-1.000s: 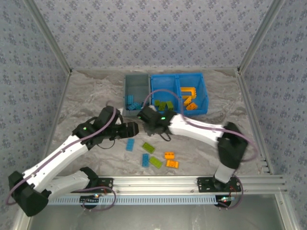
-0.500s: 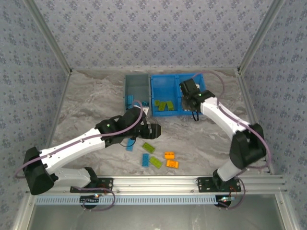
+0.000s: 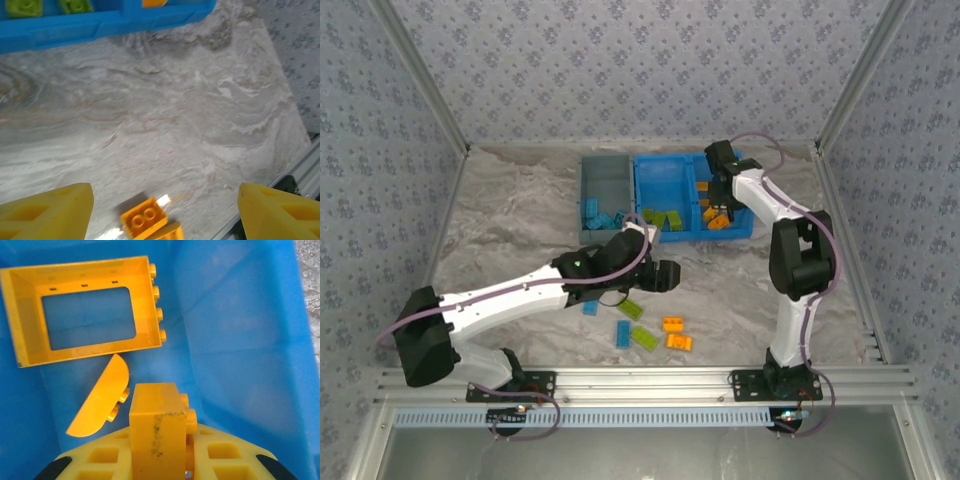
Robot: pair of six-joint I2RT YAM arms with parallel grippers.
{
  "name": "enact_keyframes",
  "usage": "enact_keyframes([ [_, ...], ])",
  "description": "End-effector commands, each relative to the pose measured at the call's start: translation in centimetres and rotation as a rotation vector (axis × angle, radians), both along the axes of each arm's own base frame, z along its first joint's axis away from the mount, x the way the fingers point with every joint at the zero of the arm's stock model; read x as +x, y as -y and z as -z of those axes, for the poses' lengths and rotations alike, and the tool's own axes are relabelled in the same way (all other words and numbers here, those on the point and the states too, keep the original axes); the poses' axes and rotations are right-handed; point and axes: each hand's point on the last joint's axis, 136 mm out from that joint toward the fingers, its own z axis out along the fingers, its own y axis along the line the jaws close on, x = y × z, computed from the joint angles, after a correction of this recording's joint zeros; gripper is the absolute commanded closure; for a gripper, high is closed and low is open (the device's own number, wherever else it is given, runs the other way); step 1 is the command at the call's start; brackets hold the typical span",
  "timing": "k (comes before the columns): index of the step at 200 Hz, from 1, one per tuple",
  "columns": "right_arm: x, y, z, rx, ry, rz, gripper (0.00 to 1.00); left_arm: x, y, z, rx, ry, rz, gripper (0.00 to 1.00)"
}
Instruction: Sort the legos into containers by color
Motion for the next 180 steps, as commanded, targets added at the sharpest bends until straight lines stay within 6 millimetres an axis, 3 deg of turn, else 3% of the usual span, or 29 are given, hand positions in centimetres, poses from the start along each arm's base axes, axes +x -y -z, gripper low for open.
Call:
enact_keyframes([
  [1, -0.4, 1.5, 0.5, -0.082, -0.052, 0.013, 0.80, 0.5, 3.2, -4.5, -0.134, 0.093, 0.038, 0.24],
  [23, -0.3, 1.4, 0.2, -0.078, -0.040, 0.006, 0.70, 0.6, 3.9, -4.7, -0.116, 0.107, 0.043, 0.23],
  [40, -0.3, 0.7, -1.2, -0.064, -0.006, -0.019, 0.59, 1.1, 2.8, -3.4, -0.030, 0.088, -0.008, 0.23],
  [69, -0.6, -1.4, -6.3, -0.022, 0.115, -0.065, 0.48, 1.4, -1.2, -1.8, 0.080, 0.070, -0.133, 0.22],
  [100, -2.9, -3.2, -13.0, 0.020, 0.254, -0.104, 0.44, 0.6, -5.8, 0.1, 0.207, 0.024, -0.235, 0.20],
  [124, -6.4, -4.5, -18.0, 0.062, 0.377, -0.160, 0.43, -0.3, -9.8, 1.5, 0.256, -0.008, -0.337, 0.19],
  [143, -10.2, -6.7, -19.9, 0.139, 0.442, -0.262, 0.42, -1.1, -13.7, 2.4, 0.305, -0.035, -0.426, 0.20],
  [157, -13.5, -10.0, -19.2, 0.262, 0.442, -0.393, 0.40, -1.6, -16.5, 3.5, 0.366, -0.051, -0.469, 0.20],
  [180, -21.0, -17.5, -16.8, 0.521, 0.375, -0.699, 0.39, -2.2, -19.8, 6.8, 0.475, -0.123, -0.452, 0.19],
])
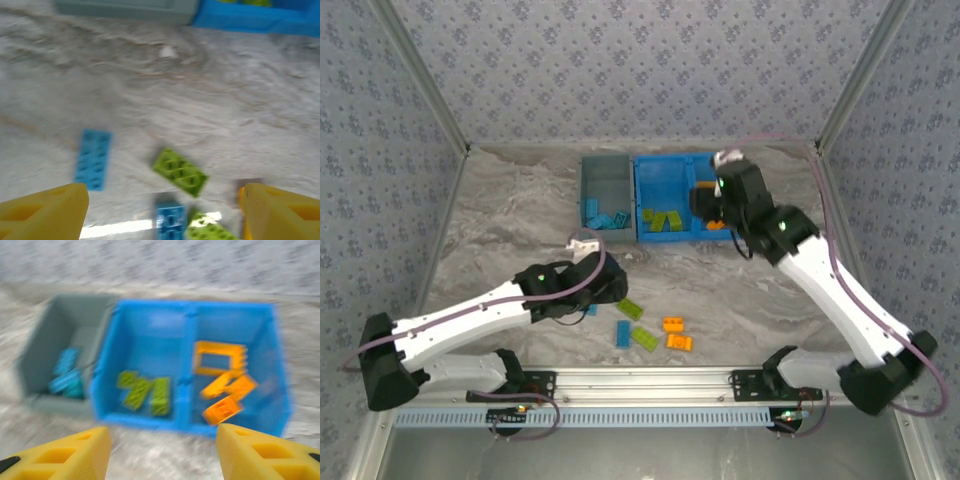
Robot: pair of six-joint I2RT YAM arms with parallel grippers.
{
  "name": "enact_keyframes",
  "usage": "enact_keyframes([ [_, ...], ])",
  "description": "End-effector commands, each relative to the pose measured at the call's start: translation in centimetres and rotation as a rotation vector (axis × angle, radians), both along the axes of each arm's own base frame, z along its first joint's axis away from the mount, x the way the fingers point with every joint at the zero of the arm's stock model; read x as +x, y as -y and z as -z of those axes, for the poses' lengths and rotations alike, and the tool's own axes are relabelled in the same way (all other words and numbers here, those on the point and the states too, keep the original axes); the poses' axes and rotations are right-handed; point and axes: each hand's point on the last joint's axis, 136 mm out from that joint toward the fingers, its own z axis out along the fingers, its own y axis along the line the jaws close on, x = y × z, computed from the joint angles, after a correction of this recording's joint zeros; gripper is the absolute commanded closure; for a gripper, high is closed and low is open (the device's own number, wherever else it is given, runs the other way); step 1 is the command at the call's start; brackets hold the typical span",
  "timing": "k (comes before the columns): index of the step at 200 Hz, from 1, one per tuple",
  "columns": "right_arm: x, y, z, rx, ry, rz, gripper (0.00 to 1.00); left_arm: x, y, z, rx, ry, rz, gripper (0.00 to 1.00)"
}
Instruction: Sort the legos into containers by color
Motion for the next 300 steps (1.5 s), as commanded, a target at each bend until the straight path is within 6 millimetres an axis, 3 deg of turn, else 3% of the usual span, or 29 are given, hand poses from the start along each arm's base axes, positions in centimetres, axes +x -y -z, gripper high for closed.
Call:
enact_keyframes([
  [1, -6.4, -7.3, 4.2, 0.127, -0.111, -0.351, 0.39, -0.8, -4.9, 3.5, 0.153, -0.099, -0.055, 0.19],
  [23, -14.0, -11.8, 6.3, 0.202, -0.117, -0.566, 0.36, -0.8, -4.8, 6.5, 0.153, -0.171, 0.045, 0.18],
  [39, -17.9, -13.5, 7.6, 0.235, -0.132, -0.646, 0.33, -0.5, -4.2, 7.9, 0.163, -0.215, 0.111, 0.18],
  [55, -20.1, -14.3, 9.0, 0.236, -0.151, -0.661, 0.31, -0.1, -3.8, 9.0, 0.203, -0.243, 0.157, 0.18],
  [76, -21.2, -14.6, 10.3, 0.214, -0.169, -0.645, 0.31, 0.5, -3.2, 10.4, 0.214, -0.261, 0.188, 0.18],
  [105, -21.3, -14.7, 10.3, 0.211, -0.170, -0.628, 0.31, 1.4, -3.8, 12.1, 0.242, -0.288, 0.172, 0.24],
  [134, -20.8, -14.5, 10.5, 0.190, -0.165, -0.600, 0.31, 1.8, -2.7, 13.3, 0.219, -0.306, 0.192, 0.34],
  [160, -20.4, -14.3, 10.8, 0.187, -0.170, -0.572, 0.32, 2.1, -2.3, 14.2, 0.221, -0.313, 0.183, 0.55],
  [182, -20.4, -14.0, 11.1, 0.184, -0.174, -0.558, 0.32, 2.5, -2.3, 14.0, 0.239, -0.286, 0.173, 0.65],
  [206, -20.1, -13.2, 10.7, 0.192, -0.154, -0.533, 0.34, 3.2, -2.5, 11.5, 0.276, -0.220, 0.156, 0.71],
  [244, -17.6, -10.9, 8.3, 0.192, -0.009, -0.418, 0.34, 6.5, -0.8, 3.2, 0.174, -0.069, 0.130, 0.71],
  [271, -15.2, -11.1, 6.4, 0.140, 0.170, -0.359, 0.31, 9.8, -0.1, 0.7, 0.145, -0.054, 0.116, 0.70],
  [300, -12.4, -13.6, 4.3, 0.077, 0.319, -0.321, 0.29, 14.5, 1.1, -0.3, 0.157, -0.041, 0.112, 0.70],
])
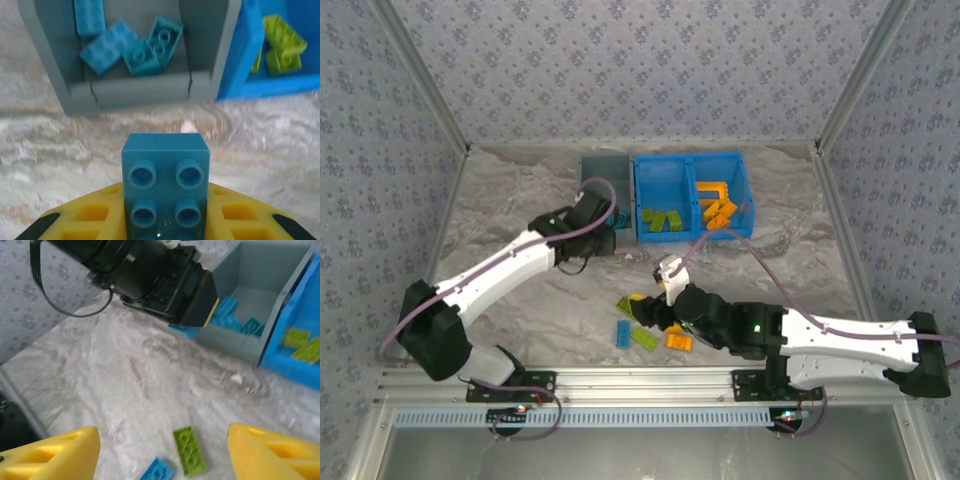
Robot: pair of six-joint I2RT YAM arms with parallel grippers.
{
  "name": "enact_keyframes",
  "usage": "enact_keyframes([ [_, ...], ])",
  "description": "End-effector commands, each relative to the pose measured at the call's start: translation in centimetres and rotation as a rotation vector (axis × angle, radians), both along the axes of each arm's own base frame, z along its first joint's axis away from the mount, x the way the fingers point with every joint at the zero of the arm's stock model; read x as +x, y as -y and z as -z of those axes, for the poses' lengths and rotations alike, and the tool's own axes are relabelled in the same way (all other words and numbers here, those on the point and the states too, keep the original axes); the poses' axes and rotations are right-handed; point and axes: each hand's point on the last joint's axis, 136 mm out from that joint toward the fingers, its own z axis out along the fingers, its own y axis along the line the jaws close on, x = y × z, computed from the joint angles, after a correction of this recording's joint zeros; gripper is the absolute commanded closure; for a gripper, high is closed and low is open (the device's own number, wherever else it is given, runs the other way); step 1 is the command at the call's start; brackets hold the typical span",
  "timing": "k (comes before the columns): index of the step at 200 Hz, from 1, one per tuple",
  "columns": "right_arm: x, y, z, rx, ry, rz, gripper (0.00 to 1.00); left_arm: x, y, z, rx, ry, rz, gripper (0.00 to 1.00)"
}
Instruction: Sort the legos into containers by color
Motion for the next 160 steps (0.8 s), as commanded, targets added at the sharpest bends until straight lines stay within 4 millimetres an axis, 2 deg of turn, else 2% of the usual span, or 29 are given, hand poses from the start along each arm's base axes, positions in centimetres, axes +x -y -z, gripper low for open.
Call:
enact_keyframes([
  [1, 3.3, -1.1, -2.6, -0.029, 0.185, 0.107, 0.29, 2.5, 0.1, 0.8, 0.062, -0.040, 0.021, 0.70],
  [19, 5.4, -2.3, -2.8, -0.071, 0.203, 0.151, 0.29, 5.9, 0.3, 1.7, 0.067, -0.061, -0.003, 0.70],
  [43, 7.5, -2.6, -2.9, -0.064, 0.194, 0.196, 0.29, 10.1, 0.0, 3.3, 0.078, -0.090, -0.046, 0.71],
  [83, 8.7, -1.9, -1.8, -0.048, 0.143, 0.217, 0.29, 15.3, -0.1, 6.7, 0.072, -0.152, -0.076, 0.69],
  [104, 9.0, -1.3, -0.4, -0.066, 0.102, 0.228, 0.29, 16.5, 0.3, 8.7, 0.074, -0.197, -0.061, 0.67],
  [106, 9.0, -1.2, -0.3, -0.068, 0.097, 0.228, 0.29, 16.9, 0.5, 8.3, 0.069, -0.186, -0.061, 0.66],
  [117, 9.0, -0.9, 0.5, -0.082, 0.074, 0.229, 0.29, 17.3, 0.7, 8.7, 0.073, -0.194, -0.054, 0.64],
  [128, 8.9, -0.6, 1.5, -0.103, 0.052, 0.227, 0.29, 17.5, 0.8, 8.8, 0.076, -0.200, -0.054, 0.56],
  [143, 8.4, -0.3, 3.1, -0.154, 0.011, 0.204, 0.29, 17.3, 0.9, 8.2, 0.069, -0.193, -0.055, 0.45],
  [160, 7.5, 0.0, 5.6, -0.234, -0.059, 0.152, 0.29, 17.0, 0.8, 6.2, 0.053, -0.158, -0.058, 0.40],
])
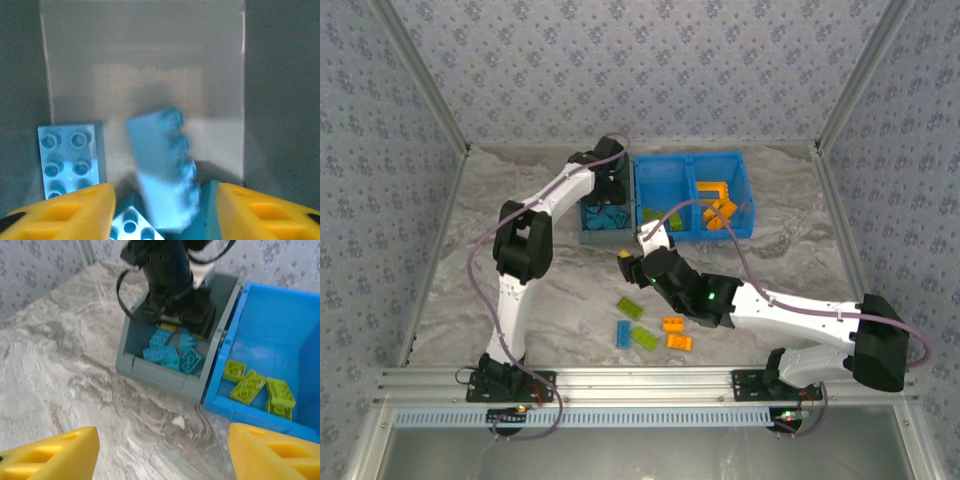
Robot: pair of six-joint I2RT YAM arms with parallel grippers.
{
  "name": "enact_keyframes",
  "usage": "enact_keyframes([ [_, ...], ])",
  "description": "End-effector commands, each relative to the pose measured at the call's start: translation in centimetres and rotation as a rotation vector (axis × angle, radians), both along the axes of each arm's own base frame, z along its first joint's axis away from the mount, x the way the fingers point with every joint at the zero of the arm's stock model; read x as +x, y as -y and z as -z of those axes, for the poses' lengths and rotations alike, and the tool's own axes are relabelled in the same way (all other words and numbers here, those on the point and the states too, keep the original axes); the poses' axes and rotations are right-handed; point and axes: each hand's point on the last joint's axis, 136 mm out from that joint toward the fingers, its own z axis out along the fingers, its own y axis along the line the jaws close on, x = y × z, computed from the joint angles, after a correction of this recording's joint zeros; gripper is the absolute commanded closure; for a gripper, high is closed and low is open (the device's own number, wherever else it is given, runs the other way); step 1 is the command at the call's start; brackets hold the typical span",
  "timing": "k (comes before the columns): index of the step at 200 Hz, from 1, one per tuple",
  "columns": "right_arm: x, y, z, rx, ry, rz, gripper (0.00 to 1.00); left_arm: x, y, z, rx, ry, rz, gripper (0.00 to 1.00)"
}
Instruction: Sort the legos into containers by color
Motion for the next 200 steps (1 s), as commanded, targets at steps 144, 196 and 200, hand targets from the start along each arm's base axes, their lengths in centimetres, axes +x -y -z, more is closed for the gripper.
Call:
enact_keyframes([
  [144, -4.6, -5.0, 17.7, -0.533, -0.599, -0.261, 0.27, -27.3, -6.7, -15.9, -0.388, 0.263, -0.039, 0.24],
  [196, -4.1, -4.0, 19.5, -0.581, -0.608, -0.194, 0.34, -30.7, -8.8, -15.9, -0.435, 0.250, -0.051, 0.24],
  [200, -4.1, -3.9, 19.6, -0.584, -0.608, -0.189, 0.35, -30.7, -8.8, -16.0, -0.438, 0.250, -0.050, 0.24],
])
